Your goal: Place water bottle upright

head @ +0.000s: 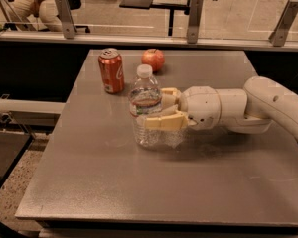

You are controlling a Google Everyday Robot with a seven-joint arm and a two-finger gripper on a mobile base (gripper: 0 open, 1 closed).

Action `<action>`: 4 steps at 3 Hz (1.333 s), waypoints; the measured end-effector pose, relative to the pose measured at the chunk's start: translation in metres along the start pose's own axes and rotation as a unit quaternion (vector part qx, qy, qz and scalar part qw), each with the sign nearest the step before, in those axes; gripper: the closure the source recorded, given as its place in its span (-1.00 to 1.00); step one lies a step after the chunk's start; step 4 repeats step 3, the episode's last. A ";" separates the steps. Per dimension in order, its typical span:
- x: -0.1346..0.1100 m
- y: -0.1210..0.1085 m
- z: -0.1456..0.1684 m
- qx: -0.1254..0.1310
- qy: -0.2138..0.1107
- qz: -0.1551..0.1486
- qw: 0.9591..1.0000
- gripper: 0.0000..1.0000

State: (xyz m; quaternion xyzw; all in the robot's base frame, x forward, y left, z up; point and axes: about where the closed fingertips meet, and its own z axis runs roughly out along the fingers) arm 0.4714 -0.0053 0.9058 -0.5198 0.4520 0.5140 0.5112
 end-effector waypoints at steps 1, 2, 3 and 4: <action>0.001 0.001 -0.001 0.002 -0.002 -0.002 1.000 -0.45; 0.000 0.001 0.002 0.000 -0.002 -0.002 1.000 -0.89; 0.000 0.002 0.003 -0.002 -0.002 -0.003 1.000 -1.00; 0.000 0.002 0.003 -0.002 -0.002 -0.003 1.000 -1.00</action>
Offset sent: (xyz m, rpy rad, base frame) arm -0.0005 -0.0007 -0.0009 0.0040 -0.0027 -0.0038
